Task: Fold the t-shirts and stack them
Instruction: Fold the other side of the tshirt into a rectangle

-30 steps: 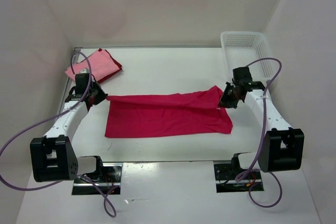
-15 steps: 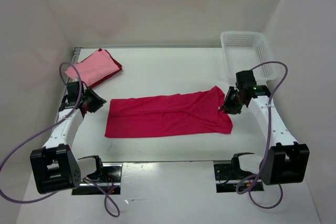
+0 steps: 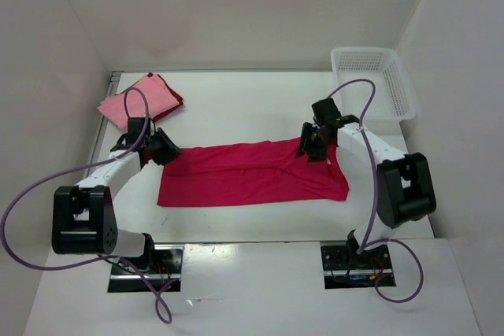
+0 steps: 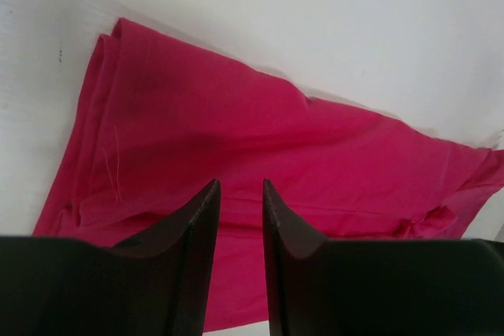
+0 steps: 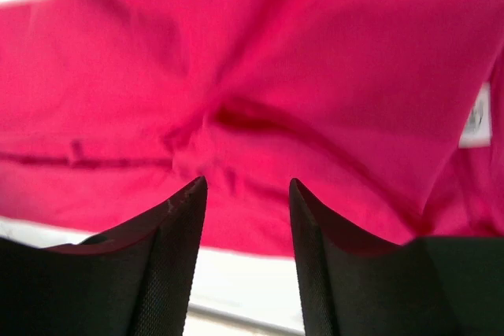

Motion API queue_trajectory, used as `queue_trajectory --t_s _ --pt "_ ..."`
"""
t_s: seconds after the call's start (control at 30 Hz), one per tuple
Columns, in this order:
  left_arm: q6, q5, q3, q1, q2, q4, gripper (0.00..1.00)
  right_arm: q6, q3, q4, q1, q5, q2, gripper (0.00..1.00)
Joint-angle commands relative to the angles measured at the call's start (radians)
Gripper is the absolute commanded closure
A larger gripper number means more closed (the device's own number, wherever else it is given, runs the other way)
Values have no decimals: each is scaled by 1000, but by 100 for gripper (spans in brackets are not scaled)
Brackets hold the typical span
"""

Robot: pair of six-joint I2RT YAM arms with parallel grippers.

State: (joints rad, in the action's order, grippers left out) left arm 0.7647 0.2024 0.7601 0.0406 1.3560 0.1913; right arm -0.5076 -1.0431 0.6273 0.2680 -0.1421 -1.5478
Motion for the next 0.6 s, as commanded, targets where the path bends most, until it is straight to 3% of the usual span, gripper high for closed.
queue_trajectory --t_s 0.0,0.13,0.33,0.43,0.47,0.57 --pt "22 28 -14 -4 54 -85 65 26 -89 -106 29 38 -66 47" --pt "45 52 -35 -4 127 -98 65 44 -152 -115 79 49 -158 41" --pt "45 34 -25 -4 173 -76 65 44 -138 -106 117 102 -190 47" --pt "54 34 -36 30 173 -76 65 44 -115 -94 117 130 -190 56" --pt "54 34 -36 30 173 -76 65 44 -115 -84 117 142 -190 67" --pt "54 34 -36 45 184 -76 65 44 -106 -55 128 153 -166 83"
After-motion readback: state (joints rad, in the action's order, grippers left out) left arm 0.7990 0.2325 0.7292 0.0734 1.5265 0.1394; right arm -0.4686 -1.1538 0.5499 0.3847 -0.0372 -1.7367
